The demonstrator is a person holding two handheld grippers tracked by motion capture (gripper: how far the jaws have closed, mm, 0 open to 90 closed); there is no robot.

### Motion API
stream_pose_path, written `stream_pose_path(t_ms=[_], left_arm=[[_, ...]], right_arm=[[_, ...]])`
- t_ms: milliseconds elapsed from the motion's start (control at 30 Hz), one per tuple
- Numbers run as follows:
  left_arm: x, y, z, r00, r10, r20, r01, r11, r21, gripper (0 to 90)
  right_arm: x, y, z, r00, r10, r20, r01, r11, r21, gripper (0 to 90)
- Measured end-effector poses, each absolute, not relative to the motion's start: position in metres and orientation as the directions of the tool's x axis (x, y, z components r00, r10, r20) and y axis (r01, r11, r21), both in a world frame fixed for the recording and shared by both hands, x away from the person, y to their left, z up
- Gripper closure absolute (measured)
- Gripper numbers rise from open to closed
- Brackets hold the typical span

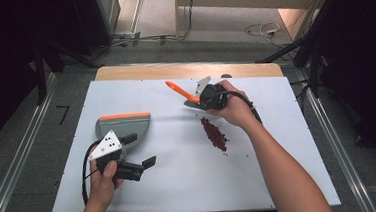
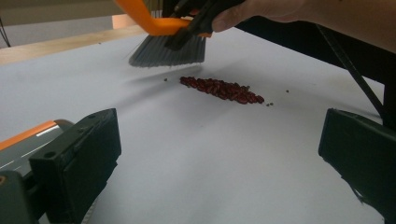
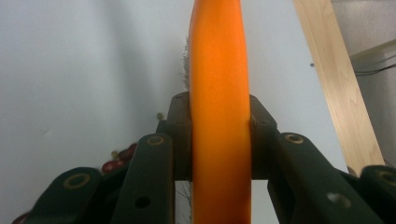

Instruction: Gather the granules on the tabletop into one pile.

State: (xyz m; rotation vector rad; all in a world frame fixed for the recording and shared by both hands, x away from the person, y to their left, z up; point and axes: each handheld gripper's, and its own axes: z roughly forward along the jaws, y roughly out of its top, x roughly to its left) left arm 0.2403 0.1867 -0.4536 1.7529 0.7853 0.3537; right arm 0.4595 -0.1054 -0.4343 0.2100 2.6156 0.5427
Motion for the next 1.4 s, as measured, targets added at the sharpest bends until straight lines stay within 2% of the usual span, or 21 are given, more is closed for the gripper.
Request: stream_pose_path(t_ms=[100, 233, 567, 900, 1400], left_arm=[[0.24, 0.187, -0.453, 0.731, 0.665, -0.154, 0.329, -0.145, 0.933, 0.0], [0.24, 0.188, -0.453, 0.73, 0.666, -0.155, 0.329, -0.144, 0.933, 0.0], [0.24, 0.185, -0.454, 0.732, 0.664, -0.152, 0.33, -0.15, 0.932, 0.0], [0.239, 0.183, -0.454, 0.734, 0.662, -0.151, 0.333, -0.158, 0.93, 0.0], [0.239, 0.18, -0.454, 0.738, 0.658, -0.148, 0.331, -0.161, 0.93, 0.0]], right_arm=[[0.46, -0.099, -0.444, -0.898, 0.189, -0.396, 0.035, 0.931, 0.364, 68.3], [0.451, -0.099, -0.447, -0.918, 0.132, -0.375, -0.007, 0.937, 0.348, 68.7], [0.422, -0.117, -0.451, -0.934, 0.027, -0.357, -0.106, 0.933, 0.345, 68.2], [0.4, -0.13, -0.453, -0.941, -0.005, -0.337, -0.129, 0.929, 0.346, 67.7], [0.38, -0.139, -0.451, -0.943, 0.005, -0.333, -0.123, 0.925, 0.36, 67.7]])
